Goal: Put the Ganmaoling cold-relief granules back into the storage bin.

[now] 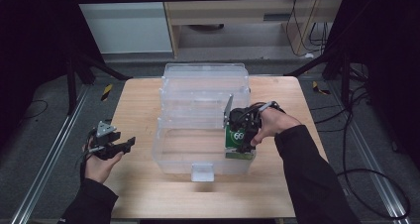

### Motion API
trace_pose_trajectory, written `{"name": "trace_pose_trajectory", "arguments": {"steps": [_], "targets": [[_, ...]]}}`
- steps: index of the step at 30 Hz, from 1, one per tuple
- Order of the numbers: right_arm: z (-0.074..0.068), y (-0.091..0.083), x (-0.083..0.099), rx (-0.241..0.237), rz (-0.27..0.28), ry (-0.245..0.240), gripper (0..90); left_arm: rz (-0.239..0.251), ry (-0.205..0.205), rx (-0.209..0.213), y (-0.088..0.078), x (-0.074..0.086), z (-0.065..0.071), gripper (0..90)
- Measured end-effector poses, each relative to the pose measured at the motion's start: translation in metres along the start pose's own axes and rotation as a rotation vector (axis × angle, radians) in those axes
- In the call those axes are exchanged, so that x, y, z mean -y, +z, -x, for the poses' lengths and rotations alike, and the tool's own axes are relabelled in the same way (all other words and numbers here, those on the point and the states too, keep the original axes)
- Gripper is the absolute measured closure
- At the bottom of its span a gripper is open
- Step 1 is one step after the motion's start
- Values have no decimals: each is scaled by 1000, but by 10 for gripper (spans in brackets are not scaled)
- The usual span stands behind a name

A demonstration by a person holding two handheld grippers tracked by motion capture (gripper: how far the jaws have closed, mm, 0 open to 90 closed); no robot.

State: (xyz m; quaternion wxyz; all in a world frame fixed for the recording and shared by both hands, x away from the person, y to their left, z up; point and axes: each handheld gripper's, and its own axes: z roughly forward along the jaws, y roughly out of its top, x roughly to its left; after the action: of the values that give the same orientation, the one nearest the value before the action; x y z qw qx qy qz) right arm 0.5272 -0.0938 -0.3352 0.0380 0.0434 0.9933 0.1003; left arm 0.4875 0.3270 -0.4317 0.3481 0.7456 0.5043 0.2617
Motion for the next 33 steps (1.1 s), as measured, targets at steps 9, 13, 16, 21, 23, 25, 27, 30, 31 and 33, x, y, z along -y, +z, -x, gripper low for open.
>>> {"name": "trace_pose_trajectory", "arguments": {"steps": [9,13,16,21,23,25,27,30,31,33], "targets": [[1,4,2,-14,29,14,177,1,2,0,0,0,0,362],[-1,4,1,-4,28,11,182,-3,3,1,1,0,1,362],[-1,3,2,2,39,-5,183,-5,3,1,1,0,0,361],[-2,1,3,12,58,-14,183,-8,7,1,2,1,1,362],[-3,0,3,15,60,-21,183,-9,6,1,2,1,1,361],[-3,-1,3,21,60,-18,184,-7,4,2,2,1,1,362],[-3,-2,3,25,68,-17,185,-11,7,1,3,1,1,361],[-3,-3,3,29,82,-13,185,-12,7,1,3,1,1,361],[-3,-4,3,30,85,-15,185,-12,7,1,3,1,1,361],[-3,-4,1,32,96,-23,185,-10,7,1,3,1,1,361]]}}
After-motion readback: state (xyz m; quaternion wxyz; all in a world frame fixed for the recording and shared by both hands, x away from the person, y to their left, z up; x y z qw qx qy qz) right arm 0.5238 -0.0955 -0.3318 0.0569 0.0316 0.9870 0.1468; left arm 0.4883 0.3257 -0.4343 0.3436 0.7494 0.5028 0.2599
